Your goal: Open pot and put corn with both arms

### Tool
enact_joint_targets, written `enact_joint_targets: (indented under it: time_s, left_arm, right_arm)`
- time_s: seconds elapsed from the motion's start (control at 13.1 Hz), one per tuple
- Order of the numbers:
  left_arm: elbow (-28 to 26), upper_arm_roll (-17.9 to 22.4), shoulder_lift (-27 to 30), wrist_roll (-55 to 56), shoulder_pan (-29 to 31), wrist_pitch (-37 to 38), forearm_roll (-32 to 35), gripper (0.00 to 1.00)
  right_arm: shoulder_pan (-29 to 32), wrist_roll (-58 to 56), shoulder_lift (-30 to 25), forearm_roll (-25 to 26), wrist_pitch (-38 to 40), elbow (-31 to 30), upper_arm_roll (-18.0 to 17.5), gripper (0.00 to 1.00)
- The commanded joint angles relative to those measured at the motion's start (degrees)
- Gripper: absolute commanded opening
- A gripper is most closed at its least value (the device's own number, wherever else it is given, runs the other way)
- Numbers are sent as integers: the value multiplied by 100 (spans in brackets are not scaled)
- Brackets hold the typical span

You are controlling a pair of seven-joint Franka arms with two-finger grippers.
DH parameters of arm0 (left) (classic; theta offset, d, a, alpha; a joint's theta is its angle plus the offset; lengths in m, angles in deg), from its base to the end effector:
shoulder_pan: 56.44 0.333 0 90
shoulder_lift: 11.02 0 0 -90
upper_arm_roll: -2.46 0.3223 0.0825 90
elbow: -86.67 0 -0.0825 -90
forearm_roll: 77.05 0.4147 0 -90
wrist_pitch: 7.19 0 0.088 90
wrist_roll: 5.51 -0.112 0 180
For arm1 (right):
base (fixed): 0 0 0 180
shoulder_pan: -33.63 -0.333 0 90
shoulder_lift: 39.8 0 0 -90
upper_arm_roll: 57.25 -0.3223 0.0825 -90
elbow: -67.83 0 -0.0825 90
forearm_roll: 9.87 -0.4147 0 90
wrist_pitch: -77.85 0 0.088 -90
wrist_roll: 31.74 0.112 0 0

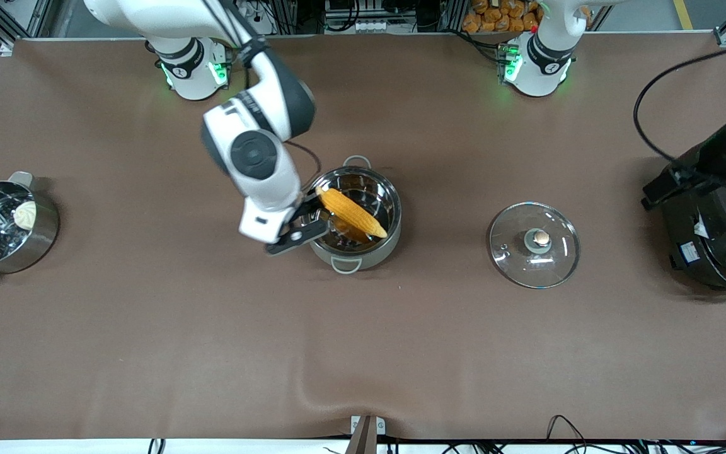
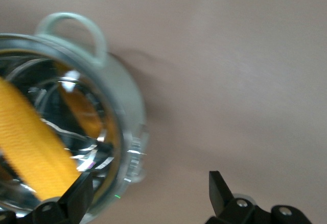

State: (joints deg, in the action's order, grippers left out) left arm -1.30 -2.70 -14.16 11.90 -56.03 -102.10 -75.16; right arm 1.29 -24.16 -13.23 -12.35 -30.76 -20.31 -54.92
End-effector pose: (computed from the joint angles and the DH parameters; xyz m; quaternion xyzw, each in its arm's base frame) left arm 0.6097 -0.0457 0.6190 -0.9933 -0.1095 -0.0353 0.0074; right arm 0.6068 0.3585 0.3655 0.9807 0.1880 -0.0537 0.0067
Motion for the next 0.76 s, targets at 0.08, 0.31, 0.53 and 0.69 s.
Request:
enact_joint_targets:
  time_s: [0.08,0.31,0.53,0.69]
  left_arm:
    - [-54,-73,191,-422,30,306,57,100]
    - [-97,-55,314,-623,38,403,48,100]
    - [-115,-91,314,-871,144,465,4,100]
    - [-106,-82,323,-818,127,499,4,100]
  right_arm:
    - [1069,-90,-223,-148,279,-81,-84,100]
    - [1756,-808,-362,-156,287,-115,-84,100]
    - [2082,-864,-924,-148,454,-352,-75,100]
    - [2301,-864,-1372,-148,734,-476,-75,100]
